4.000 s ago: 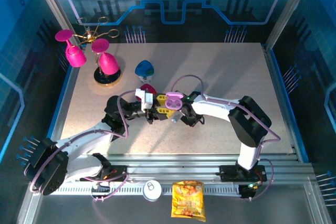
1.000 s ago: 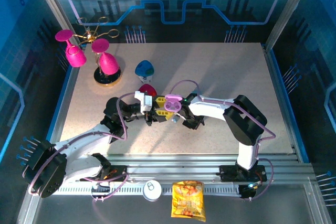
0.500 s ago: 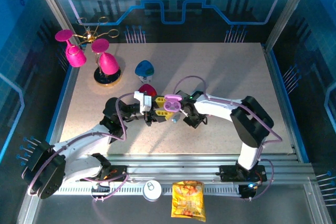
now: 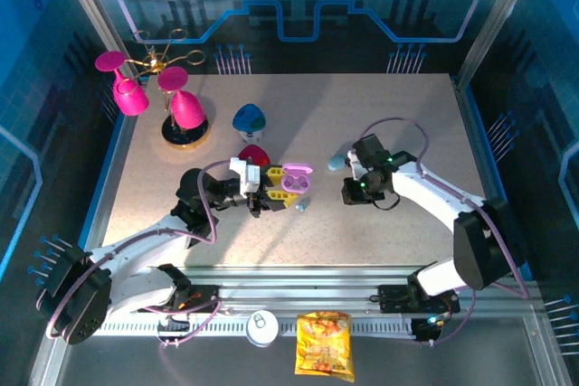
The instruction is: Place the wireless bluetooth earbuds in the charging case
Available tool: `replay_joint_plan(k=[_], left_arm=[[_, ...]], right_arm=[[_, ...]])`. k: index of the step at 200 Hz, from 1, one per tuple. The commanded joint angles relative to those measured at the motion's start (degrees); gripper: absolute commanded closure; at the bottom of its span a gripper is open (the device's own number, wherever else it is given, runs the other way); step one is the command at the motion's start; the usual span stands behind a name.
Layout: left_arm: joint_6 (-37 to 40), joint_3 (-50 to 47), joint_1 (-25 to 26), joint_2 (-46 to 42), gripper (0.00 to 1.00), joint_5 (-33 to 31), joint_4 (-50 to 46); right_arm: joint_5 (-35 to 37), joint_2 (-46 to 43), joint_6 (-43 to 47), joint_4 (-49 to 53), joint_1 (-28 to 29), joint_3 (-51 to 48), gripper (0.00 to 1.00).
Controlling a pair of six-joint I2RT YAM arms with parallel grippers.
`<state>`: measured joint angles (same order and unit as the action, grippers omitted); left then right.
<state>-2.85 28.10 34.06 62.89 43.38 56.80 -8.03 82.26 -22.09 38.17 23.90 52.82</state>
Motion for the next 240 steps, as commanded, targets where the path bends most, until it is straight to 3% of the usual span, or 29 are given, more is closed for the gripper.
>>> replay_joint_plan(k=[1,43,152,204,240], left_arm=[[0.7,-0.1,-0.4,-1.0,0.67,1.1,0.2],[0.7,-0.1,-0.3,-1.3,0.67,1.1,-0.4],[1.5,0.1,-0.3,-2.2,0.67,1.4,-2.2],[1.6,0.1,-0.4,-2.6,0.67,1.4,-2.6],[1.9,-0.1,-0.3,-2.5,0.67,1.5,-2.7]], right_arm=[[-10.8,-3.1,-4.4,-3.0,-2.8,-2.1,0.9],[-23.8,-5.6,-8.1,-6.1,-8.8,-7.3,0.92],[-38.2,-1.7,-9.1,-4.9,-12.4,-8.8,0.94],[-38.1,-0.8,-8.2,-3.7,-12.3,-8.0,0.94],[-31.4,0.3,-5.1,2.2,-11.1,-4.8,0.94]])
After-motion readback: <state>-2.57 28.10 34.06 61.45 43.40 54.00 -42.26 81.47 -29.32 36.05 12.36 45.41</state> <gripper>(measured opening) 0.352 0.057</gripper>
